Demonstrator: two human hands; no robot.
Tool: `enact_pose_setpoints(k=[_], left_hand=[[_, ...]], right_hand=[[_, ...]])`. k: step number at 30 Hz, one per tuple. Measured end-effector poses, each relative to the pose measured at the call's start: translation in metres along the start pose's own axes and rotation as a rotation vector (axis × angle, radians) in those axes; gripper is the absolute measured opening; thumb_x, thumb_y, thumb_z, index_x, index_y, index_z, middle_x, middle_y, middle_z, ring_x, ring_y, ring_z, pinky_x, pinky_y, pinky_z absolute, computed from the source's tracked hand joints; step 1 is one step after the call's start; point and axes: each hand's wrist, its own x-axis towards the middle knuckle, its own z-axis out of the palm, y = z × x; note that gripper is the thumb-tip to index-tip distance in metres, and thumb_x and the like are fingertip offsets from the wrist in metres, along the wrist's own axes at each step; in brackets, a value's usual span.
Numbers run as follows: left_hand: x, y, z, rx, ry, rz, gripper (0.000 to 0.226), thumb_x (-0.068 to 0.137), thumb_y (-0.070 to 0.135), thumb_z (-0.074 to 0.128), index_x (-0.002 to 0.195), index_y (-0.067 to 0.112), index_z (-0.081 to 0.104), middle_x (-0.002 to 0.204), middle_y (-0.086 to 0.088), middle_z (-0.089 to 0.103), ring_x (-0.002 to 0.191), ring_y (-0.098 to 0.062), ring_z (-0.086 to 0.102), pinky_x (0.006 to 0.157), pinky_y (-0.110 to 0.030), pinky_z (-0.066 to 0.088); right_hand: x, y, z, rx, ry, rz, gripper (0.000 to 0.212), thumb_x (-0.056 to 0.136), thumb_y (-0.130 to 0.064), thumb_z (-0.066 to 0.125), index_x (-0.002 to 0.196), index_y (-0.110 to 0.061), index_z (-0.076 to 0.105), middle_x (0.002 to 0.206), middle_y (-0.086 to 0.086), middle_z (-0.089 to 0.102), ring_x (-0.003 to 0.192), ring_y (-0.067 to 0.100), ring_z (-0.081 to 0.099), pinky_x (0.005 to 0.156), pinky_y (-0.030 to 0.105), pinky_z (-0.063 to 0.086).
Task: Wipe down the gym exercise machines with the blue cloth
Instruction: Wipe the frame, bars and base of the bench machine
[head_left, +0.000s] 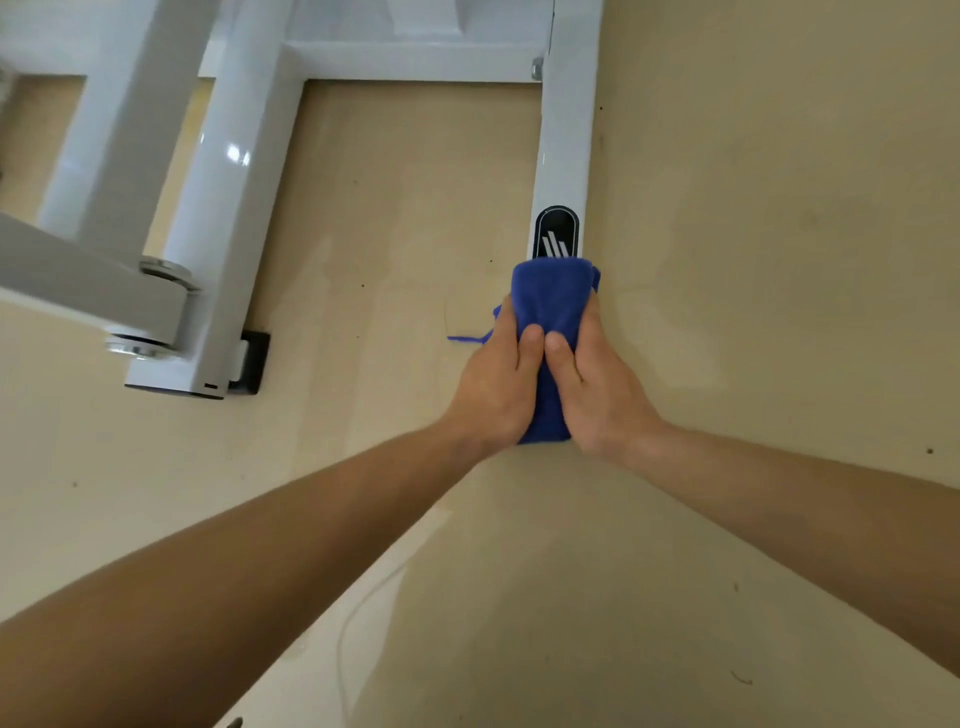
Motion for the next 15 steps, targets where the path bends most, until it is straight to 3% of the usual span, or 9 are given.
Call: enact_pose_setpoints(k=[6,8,11,13,15], left_hand=[[0.071,0.022,-0.007,-0.022,0.034,0.025,0.034,0.107,0.028,0.03,0.136,0.019,0.047,0.112,0.005,0.062,0.089,0.002,0.057,0.067,-0.001,0.04],[0.093,0.027,-0.009,-0.057,0.039,0.042,0.033,0.107,0.027,0.031,0.132,0.017,0.05,0.109,0.005,0.064,0.093,-0.002,0.06,0.071,-0.006,0.042],[0.123,0.036,-0.012,-0.106,0.027,0.031,0.031,0.107,0.026,0.034,0.125,0.012,0.055,0.106,-0.001,0.067,0.094,-0.011,0.065,0.075,-0.015,0.049],[0.143,0.042,-0.015,-0.113,0.036,0.023,0.032,0.106,0.026,0.036,0.121,0.009,0.058,0.106,-0.008,0.069,0.097,-0.02,0.067,0.084,-0.029,0.053],[0.161,0.05,-0.017,-0.107,0.055,0.021,0.033,0.106,0.028,0.036,0.118,0.008,0.059,0.106,-0.01,0.07,0.098,-0.024,0.066,0.086,-0.035,0.053]], right_hand=[[0.065,-0.017,-0.017,0.09,0.074,0.062,0.052,0.106,-0.036,0.031,0.155,-0.031,0.014,0.126,-0.009,0.056,0.11,0.016,0.059,0.093,0.029,0.042],[0.087,-0.018,-0.022,0.102,0.093,0.081,0.053,0.106,-0.037,0.03,0.156,-0.028,0.014,0.128,-0.007,0.054,0.111,0.016,0.058,0.094,0.028,0.041],[0.123,-0.019,-0.029,0.14,0.114,0.131,0.06,0.103,-0.043,0.029,0.157,-0.023,0.012,0.14,0.003,0.053,0.118,0.021,0.058,0.103,0.038,0.045],[0.146,-0.021,-0.035,0.155,0.135,0.144,0.056,0.105,-0.039,0.03,0.156,-0.019,0.018,0.133,0.006,0.057,0.11,0.021,0.061,0.098,0.038,0.048],[0.165,-0.026,-0.042,0.143,0.157,0.143,0.05,0.106,-0.036,0.031,0.152,-0.016,0.026,0.123,0.007,0.061,0.099,0.019,0.062,0.092,0.038,0.049]])
